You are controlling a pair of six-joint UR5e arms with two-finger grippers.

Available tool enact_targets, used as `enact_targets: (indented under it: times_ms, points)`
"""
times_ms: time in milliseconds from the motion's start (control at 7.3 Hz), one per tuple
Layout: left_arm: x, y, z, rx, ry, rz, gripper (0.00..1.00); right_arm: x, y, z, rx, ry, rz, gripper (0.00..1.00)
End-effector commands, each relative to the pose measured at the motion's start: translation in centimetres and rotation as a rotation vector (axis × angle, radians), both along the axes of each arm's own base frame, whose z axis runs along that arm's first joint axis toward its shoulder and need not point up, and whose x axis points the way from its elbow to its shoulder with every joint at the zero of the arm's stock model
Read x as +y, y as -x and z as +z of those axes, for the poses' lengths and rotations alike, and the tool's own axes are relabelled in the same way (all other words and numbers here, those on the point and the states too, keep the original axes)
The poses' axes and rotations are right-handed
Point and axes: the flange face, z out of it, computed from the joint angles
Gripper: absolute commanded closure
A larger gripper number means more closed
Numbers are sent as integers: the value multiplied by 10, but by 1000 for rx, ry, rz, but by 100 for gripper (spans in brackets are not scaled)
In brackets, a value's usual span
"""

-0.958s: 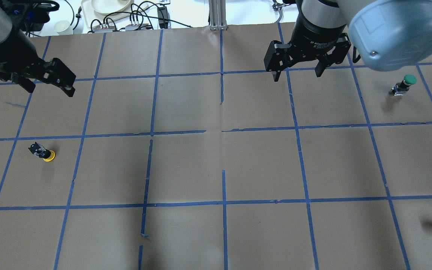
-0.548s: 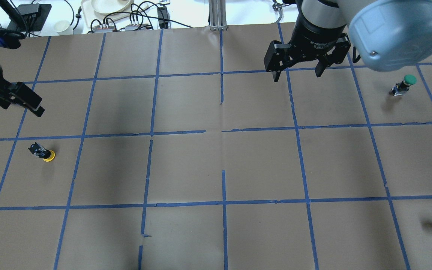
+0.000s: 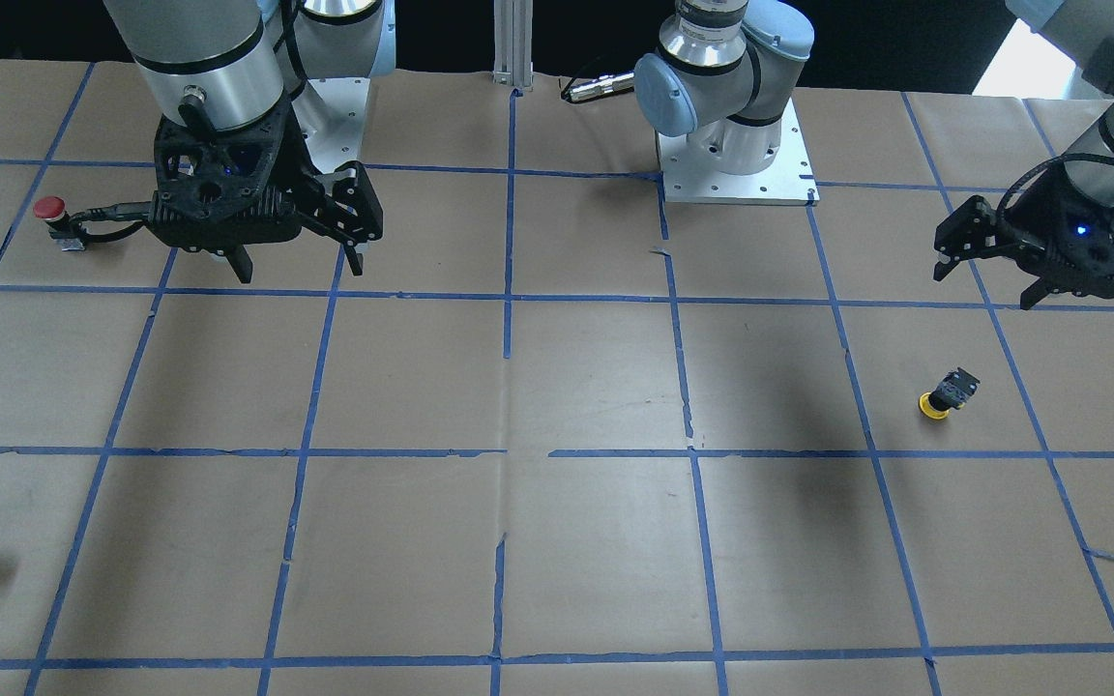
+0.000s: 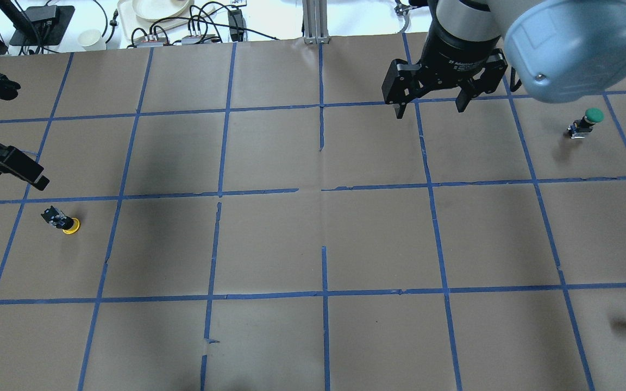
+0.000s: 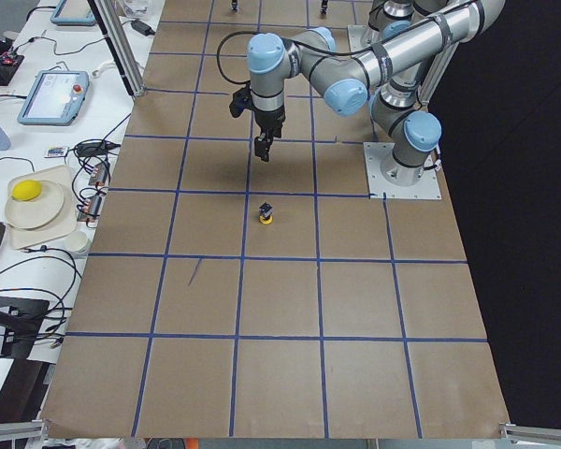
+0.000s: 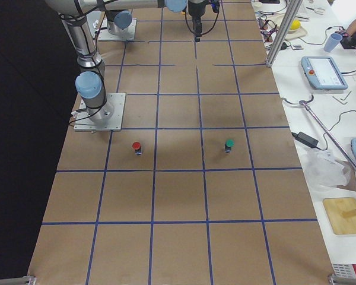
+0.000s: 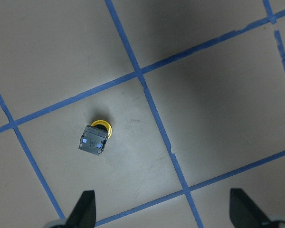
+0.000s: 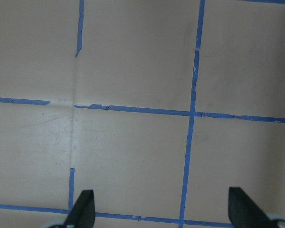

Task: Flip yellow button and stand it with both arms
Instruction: 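Lower the left gripper and close it on the yellow button's body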

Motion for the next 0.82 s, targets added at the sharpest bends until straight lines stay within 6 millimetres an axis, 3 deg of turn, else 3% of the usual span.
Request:
enact_targets:
  times_ms: [0, 411, 685]
  points:
    - [8, -7, -22, -4, 11, -34, 0, 0, 0, 0, 0, 1, -2, 0]
    - [18, -9, -69, -20, 35, -194, 1, 1, 0, 2, 2, 3, -3, 0]
    - [7, -45, -87, -16, 85, -243, 1, 1, 0, 2, 2, 3, -2, 0]
